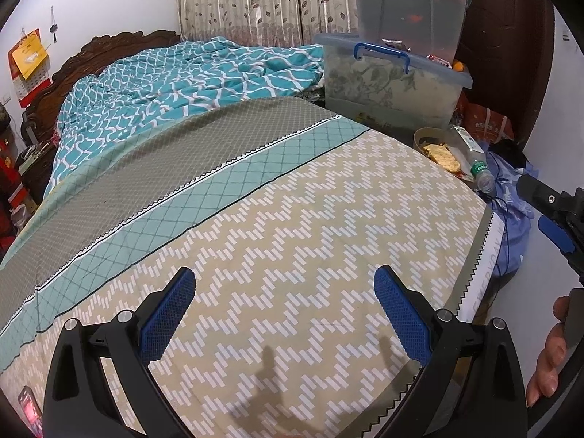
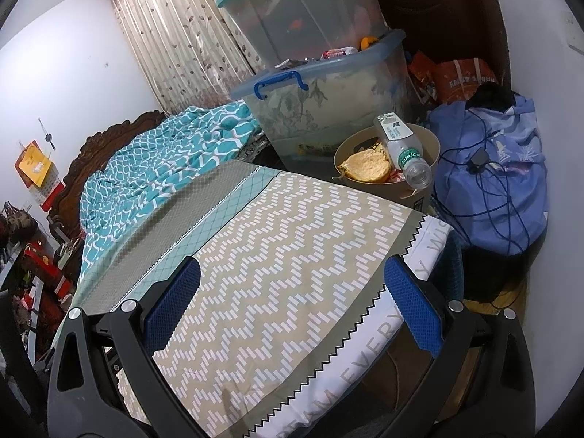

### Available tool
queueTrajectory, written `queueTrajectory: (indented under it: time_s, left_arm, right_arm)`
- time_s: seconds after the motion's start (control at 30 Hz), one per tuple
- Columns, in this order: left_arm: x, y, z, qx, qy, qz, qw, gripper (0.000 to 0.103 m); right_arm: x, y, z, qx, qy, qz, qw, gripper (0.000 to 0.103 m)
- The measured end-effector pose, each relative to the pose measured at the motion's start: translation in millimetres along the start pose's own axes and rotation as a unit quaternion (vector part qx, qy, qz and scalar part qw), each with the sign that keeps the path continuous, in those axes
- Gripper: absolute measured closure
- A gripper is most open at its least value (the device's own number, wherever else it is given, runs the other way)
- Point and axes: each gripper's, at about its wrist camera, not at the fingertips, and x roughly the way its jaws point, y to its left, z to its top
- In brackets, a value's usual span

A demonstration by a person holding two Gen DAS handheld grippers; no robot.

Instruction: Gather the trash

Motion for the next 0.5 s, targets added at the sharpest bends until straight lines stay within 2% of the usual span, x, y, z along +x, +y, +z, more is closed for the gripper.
queueTrajectory:
  time_s: [0.5]
  left_arm:
    - [-7.9,1.0,0.0,-0.004,-0.011,0.002,0.9999,0.009]
  right_arm:
    - [1.2,1.7,-3.8,-0.002,0.002,0.000,1.000,0.003]
